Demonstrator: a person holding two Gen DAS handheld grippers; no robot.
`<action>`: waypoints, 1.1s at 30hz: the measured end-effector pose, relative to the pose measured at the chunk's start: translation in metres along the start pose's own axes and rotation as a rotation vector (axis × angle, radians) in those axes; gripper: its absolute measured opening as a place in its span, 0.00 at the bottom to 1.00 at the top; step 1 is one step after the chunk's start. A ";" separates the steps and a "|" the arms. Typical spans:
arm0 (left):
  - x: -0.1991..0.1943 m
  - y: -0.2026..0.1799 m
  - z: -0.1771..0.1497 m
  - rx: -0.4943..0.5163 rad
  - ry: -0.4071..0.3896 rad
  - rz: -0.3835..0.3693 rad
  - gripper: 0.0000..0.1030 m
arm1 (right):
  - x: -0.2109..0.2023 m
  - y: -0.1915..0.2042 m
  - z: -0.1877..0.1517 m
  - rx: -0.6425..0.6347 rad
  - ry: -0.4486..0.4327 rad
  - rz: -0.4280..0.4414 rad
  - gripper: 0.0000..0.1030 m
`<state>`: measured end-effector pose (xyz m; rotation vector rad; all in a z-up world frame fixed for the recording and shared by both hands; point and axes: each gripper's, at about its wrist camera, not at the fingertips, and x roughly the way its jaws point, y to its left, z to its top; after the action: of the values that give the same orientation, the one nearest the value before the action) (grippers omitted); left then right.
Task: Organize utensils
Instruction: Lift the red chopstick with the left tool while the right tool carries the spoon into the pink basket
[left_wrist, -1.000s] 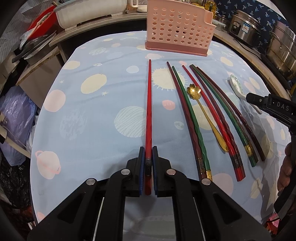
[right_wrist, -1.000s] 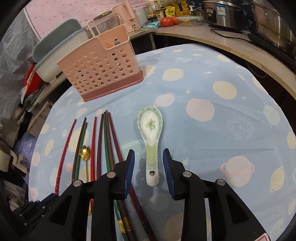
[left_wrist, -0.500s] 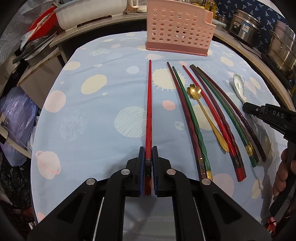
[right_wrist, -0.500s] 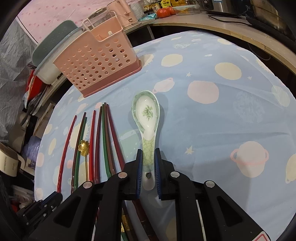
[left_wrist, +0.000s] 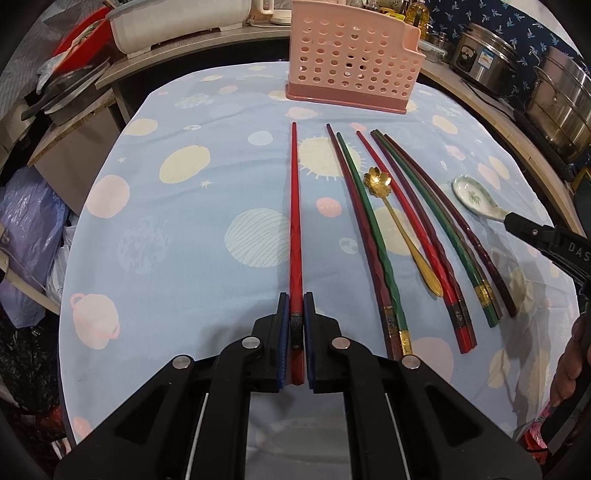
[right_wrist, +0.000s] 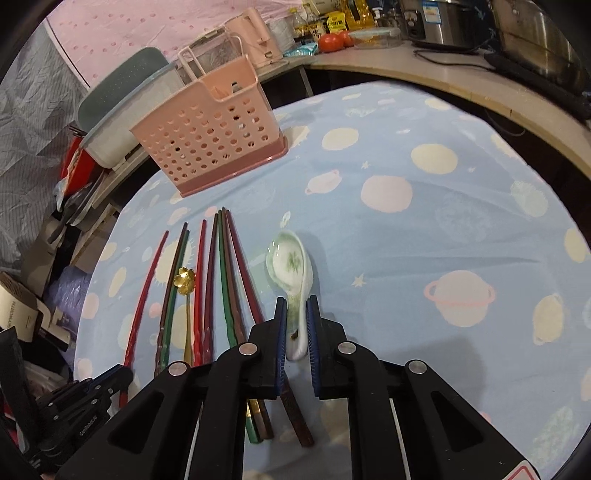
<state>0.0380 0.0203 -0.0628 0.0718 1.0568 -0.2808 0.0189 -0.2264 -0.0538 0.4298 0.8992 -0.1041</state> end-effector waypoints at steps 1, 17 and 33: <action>-0.004 0.000 0.000 0.001 -0.007 -0.003 0.07 | -0.005 -0.001 0.000 0.000 -0.010 0.000 0.09; -0.074 0.004 0.022 -0.010 -0.168 -0.036 0.07 | -0.055 0.006 0.004 -0.007 -0.118 0.024 0.07; -0.143 0.000 0.147 0.022 -0.444 -0.028 0.07 | -0.073 0.048 0.102 -0.098 -0.254 0.060 0.07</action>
<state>0.0967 0.0199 0.1333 0.0126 0.6145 -0.3166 0.0612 -0.2309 0.0738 0.3432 0.6379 -0.0581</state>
